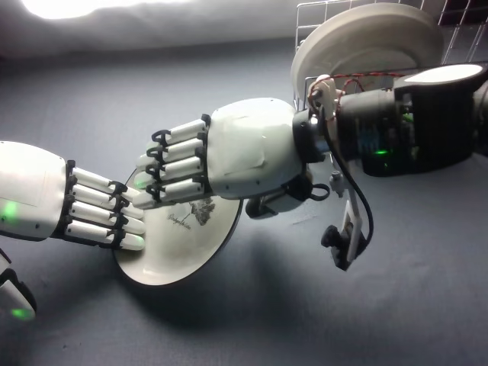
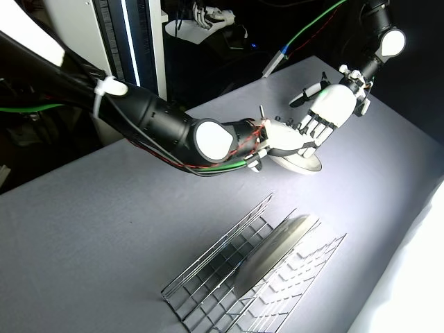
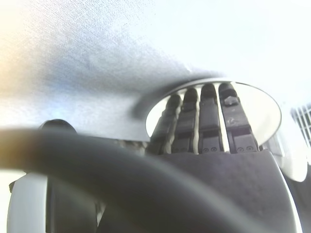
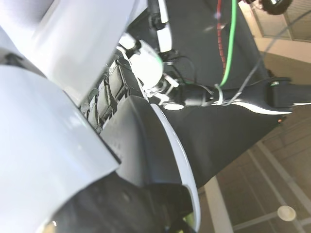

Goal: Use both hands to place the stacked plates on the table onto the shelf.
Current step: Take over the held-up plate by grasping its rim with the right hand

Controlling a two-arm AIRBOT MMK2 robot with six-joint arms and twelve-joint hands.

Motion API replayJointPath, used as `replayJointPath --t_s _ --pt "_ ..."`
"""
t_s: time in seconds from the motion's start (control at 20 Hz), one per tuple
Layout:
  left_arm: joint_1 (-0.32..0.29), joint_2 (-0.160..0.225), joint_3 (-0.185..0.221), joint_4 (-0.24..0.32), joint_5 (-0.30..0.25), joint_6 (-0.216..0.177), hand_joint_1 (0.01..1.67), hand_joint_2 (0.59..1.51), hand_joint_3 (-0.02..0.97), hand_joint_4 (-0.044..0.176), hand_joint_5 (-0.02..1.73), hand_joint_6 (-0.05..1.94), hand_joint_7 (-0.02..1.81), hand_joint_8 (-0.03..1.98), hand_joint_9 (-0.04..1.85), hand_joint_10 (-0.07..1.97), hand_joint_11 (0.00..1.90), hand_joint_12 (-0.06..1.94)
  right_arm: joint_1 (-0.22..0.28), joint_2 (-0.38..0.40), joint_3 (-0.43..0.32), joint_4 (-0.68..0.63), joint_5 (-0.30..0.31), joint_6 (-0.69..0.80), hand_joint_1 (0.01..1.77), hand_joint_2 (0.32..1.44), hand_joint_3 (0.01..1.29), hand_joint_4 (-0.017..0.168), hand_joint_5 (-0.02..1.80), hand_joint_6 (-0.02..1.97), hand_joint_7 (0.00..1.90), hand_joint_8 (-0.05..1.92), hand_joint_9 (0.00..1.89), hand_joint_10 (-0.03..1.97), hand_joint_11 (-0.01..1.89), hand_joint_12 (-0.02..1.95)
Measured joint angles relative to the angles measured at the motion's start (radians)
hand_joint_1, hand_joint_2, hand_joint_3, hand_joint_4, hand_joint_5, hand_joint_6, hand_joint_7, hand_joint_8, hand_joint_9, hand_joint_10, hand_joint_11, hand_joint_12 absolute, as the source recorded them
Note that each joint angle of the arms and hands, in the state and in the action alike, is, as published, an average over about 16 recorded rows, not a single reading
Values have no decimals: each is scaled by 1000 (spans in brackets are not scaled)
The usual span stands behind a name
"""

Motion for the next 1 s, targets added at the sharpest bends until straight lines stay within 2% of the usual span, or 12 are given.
replayJointPath --t_s 0.3,0.6,0.8,1.0 --pt "0 -4 5 0 -3 0 22 1088 7 -11 -8 -29 -5 -4 9 -21 15 -18 -5 -56 47 59 -33 -25 1223 1035 14 2 292 57 299 38 294 58 128 711" --pt "-6 -4 8 5 -8 -1 22 1086 6 -11 -9 -30 -4 -5 14 -14 15 -10 -8 -85 64 114 -45 -49 1245 1042 14 -3 579 268 627 194 609 364 400 1032" --pt "-17 4 1 11 -10 -4 22 1085 6 -11 -10 -32 2 -4 17 -7 15 -5 -8 -88 60 148 -39 -65 1263 1035 14 -6 739 422 825 311 810 586 603 1091" --pt "-40 25 -20 21 -14 -10 21 1083 6 -8 -8 -24 8 -2 19 0 15 -1 -8 -71 39 184 -32 -76 1269 1018 15 -8 807 570 920 422 907 789 757 1023"
